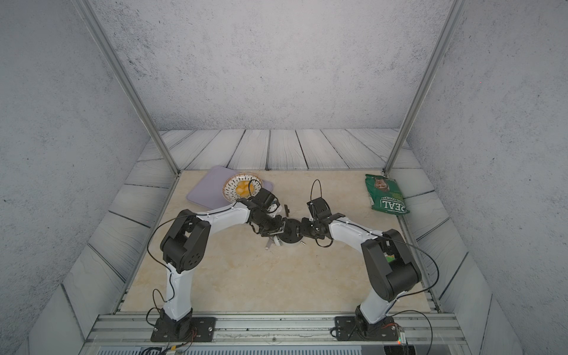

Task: Remove the battery from the alarm
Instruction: Remove the cover from the alarm.

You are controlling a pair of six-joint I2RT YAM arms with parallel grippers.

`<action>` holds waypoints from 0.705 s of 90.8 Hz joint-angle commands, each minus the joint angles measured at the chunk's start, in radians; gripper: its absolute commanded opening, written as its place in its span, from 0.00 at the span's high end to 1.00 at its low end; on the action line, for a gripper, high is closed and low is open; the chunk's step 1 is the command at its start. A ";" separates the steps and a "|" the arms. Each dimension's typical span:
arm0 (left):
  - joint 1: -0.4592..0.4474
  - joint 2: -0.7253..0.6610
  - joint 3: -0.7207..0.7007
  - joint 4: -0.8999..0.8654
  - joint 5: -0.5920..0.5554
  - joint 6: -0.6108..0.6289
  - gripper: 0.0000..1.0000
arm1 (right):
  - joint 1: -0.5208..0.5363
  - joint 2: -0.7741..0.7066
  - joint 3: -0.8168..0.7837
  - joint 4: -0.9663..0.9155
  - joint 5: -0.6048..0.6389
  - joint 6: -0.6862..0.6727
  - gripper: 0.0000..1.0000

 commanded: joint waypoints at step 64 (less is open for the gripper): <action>0.065 -0.397 -0.159 -0.216 -0.152 0.164 0.24 | -0.009 -0.192 0.234 -0.575 0.148 -0.211 0.56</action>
